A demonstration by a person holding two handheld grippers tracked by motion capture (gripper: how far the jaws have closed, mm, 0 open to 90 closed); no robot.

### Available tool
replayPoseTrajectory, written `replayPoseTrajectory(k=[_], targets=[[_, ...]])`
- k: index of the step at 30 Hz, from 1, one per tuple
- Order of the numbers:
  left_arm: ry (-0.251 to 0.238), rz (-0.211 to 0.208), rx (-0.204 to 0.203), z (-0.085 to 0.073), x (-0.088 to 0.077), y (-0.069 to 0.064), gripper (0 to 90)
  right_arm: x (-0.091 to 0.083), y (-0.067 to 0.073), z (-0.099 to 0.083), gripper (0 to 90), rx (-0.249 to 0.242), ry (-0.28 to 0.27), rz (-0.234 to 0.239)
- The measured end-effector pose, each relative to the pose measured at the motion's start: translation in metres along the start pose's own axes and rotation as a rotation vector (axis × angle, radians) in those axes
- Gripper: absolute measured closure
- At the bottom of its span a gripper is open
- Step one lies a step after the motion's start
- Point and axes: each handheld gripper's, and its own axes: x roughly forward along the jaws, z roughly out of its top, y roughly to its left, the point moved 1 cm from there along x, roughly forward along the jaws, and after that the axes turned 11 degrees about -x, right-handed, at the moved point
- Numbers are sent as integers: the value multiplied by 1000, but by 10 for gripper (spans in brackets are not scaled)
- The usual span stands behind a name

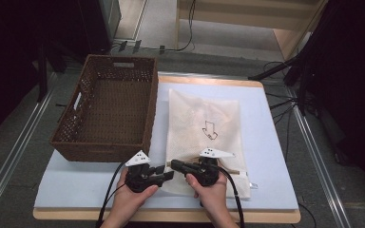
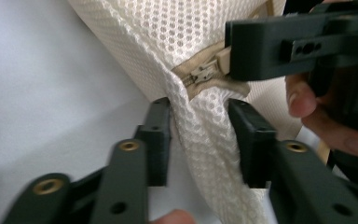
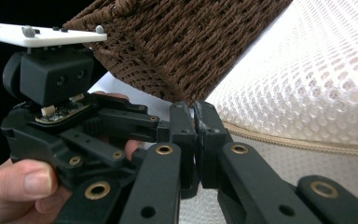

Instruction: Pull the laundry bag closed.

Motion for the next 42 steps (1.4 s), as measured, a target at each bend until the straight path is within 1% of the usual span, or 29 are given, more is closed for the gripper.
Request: replayPoseTrajectory(k=[1,2,3,4,5,6,7,8,10,12,13,14,15,16,17,19,20,22,23,24,27,31,33,37,39,42], targets=[[-9,2,12,0,-1,0,686,0,1,0,880,-1,6,-5],[-20,14,27,-1,-2,0,726,1,1,0,880,-12,6,-5],[-29,30,45,-2,-4,0,788,2,1,0,880,-14,4,-4],[-42,33,51,-3,-5,1,821,2,1,0,880,-13,7,-10],[-49,28,43,-4,-6,2,832,2,1,1,880,-18,10,-14],[-53,15,26,-5,-6,4,835,2,1,2,880,-22,11,-10],[-55,13,14,-5,-7,5,834,3,1,2,880,-23,18,-9],[-53,20,7,-6,-6,6,829,3,1,1,880,-24,29,-8],[-57,21,-9,-7,-6,7,796,5,0,-2,880,-16,43,-7],[-59,12,-28,-7,-6,9,763,7,-1,-4,880,-8,55,-3],[-61,0,-35,-7,-7,10,761,7,-1,-4,880,-9,57,-2],[-67,1,-39,-7,-8,11,786,8,-1,-4,880,-12,55,-1],[-69,3,-33,-8,-8,11,828,8,-2,-4,879,-9,52,6],[-71,3,-23,-8,-8,10,845,7,-2,-4,879,-3,54,12],[-73,9,-11,-9,-7,9,852,7,-3,-4,879,1,52,14],[-77,11,-2,-9,-7,8,856,7,-3,-5,877,8,53,12],[-79,10,-3,-9,-7,8,856,7,-3,-5,877,12,53,13],[-82,23,-7,-9,-7,8,860,7,-3,-6,880,-1,68,14],[-87,23,-6,-10,-7,8,863,7,-3,-7,880,-5,73,5],[-93,23,-11,-10,-7,8,865,7,-3,-7,881,0,71,3],[-100,5,-18,-10,-8,8,868,4,-4,-8,882,24,66,3],[-103,14,-22,-11,-7,7,869,2,-4,-10,883,19,70,-15],[-113,9,-25,-11,-7,7,870,2,-5,-10,883,20,72,-18],[-144,31,-21,-12,-8,6,871,1,-4,-9,883,32,67,-26],[-161,44,-27,-13,-9,5,871,0,-4,-9,883,24,62,-36],[-175,37,-29,-13,-10,6,871,0,-1,-7,883,12,60,-43]])
